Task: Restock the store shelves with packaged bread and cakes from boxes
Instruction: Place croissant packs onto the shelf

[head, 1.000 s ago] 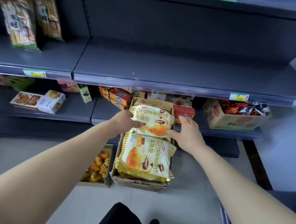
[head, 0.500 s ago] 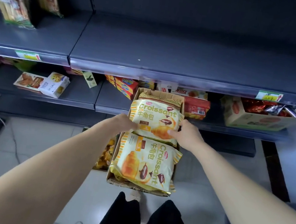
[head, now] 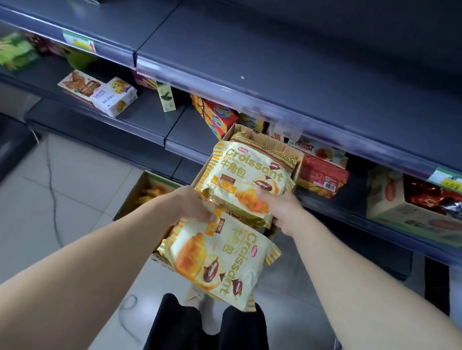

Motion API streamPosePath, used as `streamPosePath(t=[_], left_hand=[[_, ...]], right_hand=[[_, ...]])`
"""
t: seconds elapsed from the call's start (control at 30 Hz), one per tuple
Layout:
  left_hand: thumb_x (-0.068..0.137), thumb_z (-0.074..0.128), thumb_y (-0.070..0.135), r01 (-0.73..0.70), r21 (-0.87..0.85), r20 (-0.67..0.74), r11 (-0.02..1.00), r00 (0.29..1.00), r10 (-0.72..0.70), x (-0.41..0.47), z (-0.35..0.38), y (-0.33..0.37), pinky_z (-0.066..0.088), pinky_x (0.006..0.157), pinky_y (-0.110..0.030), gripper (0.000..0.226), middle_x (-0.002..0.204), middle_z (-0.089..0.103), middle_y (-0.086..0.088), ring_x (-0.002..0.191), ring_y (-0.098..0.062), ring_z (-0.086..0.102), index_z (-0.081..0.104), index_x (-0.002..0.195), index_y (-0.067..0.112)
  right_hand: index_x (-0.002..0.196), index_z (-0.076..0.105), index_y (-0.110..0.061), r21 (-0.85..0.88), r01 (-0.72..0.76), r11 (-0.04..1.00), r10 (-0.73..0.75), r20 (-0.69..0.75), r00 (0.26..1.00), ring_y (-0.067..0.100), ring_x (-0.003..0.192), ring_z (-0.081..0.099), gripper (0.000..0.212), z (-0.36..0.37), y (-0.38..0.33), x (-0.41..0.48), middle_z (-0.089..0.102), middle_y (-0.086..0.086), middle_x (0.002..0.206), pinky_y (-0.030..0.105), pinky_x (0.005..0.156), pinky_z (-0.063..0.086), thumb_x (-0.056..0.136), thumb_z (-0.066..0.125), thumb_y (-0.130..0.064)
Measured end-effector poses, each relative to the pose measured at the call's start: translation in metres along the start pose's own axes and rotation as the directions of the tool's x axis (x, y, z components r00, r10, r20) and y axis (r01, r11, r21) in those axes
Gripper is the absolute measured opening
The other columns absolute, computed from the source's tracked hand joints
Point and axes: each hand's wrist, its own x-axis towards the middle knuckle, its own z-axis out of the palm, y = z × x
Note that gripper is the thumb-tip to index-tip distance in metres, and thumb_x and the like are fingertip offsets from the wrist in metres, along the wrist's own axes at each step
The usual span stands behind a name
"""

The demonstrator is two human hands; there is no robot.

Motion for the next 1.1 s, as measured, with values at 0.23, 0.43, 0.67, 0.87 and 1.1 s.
streamPosePath(t=[0.23, 0.43, 0.67, 0.87, 1.1], left_hand=[[0.081, 0.072, 0.011, -0.075, -0.111, -0.076, 0.991, 0.995, 0.067, -0.015, -0.016, -0.017, 0.053, 0.089, -0.043, 0.020, 0.105, 0.065, -0.006, 0.099, -0.026, 0.063, 0.059, 0.095, 0.017], [0.079, 0.074, 0.019, -0.124, -0.060, -0.097, 0.990, 0.988, 0.118, -0.019, -0.059, -0.024, 0.053, 0.090, -0.047, 0.017, 0.105, 0.067, -0.009, 0.099, -0.029, 0.064, 0.060, 0.088, 0.020], [0.081, 0.073, 0.015, -0.202, -0.056, -0.015, 0.978, 0.979, 0.201, -0.030, -0.102, -0.004, 0.054, 0.088, -0.044, 0.028, 0.112, 0.065, -0.015, 0.096, -0.029, 0.064, 0.058, 0.105, 0.013], [0.081, 0.074, 0.016, -0.232, -0.034, -0.049, 0.972, 0.972, 0.230, -0.022, -0.101, 0.008, 0.054, 0.085, -0.043, 0.023, 0.111, 0.064, -0.013, 0.098, -0.030, 0.063, 0.058, 0.097, 0.017], [0.080, 0.074, 0.012, -0.187, -0.091, -0.044, 0.978, 0.982, 0.184, -0.005, -0.093, -0.003, 0.055, 0.070, -0.034, 0.021, 0.103, 0.067, -0.010, 0.087, -0.024, 0.065, 0.058, 0.092, 0.016]], right_hand=[[0.128, 0.048, -0.004, 0.150, -0.044, 0.988, 0.064, -0.131, 0.989, 0.027, 0.112, 0.056, 0.069, 0.007, -0.010, 0.025, 0.055, 0.004, 0.126, 0.031, 0.082, 0.047, 0.073, 0.080, -0.031], [0.117, 0.054, -0.001, 0.151, -0.022, 0.988, 0.051, -0.193, 0.980, 0.025, 0.096, 0.061, 0.051, 0.001, -0.021, 0.027, 0.060, 0.009, 0.107, 0.032, 0.077, 0.051, 0.076, 0.079, -0.019], [0.106, 0.061, 0.003, 0.066, 0.074, 0.995, -0.047, -0.346, 0.937, 0.025, 0.075, 0.061, 0.025, -0.016, -0.041, 0.014, 0.063, 0.013, 0.093, 0.030, 0.059, 0.051, 0.081, 0.062, 0.002], [0.123, 0.051, -0.003, 0.223, 0.011, 0.975, 0.023, -0.151, 0.988, 0.028, 0.101, 0.063, 0.081, -0.008, -0.032, 0.031, 0.061, 0.008, 0.116, 0.038, 0.082, 0.054, 0.058, 0.090, -0.030], [0.125, 0.050, -0.001, 0.191, -0.079, 0.978, 0.077, 0.022, 0.997, 0.022, 0.087, 0.063, 0.066, -0.003, -0.023, 0.041, 0.061, 0.012, 0.117, 0.026, 0.054, 0.051, 0.070, 0.084, -0.015]])
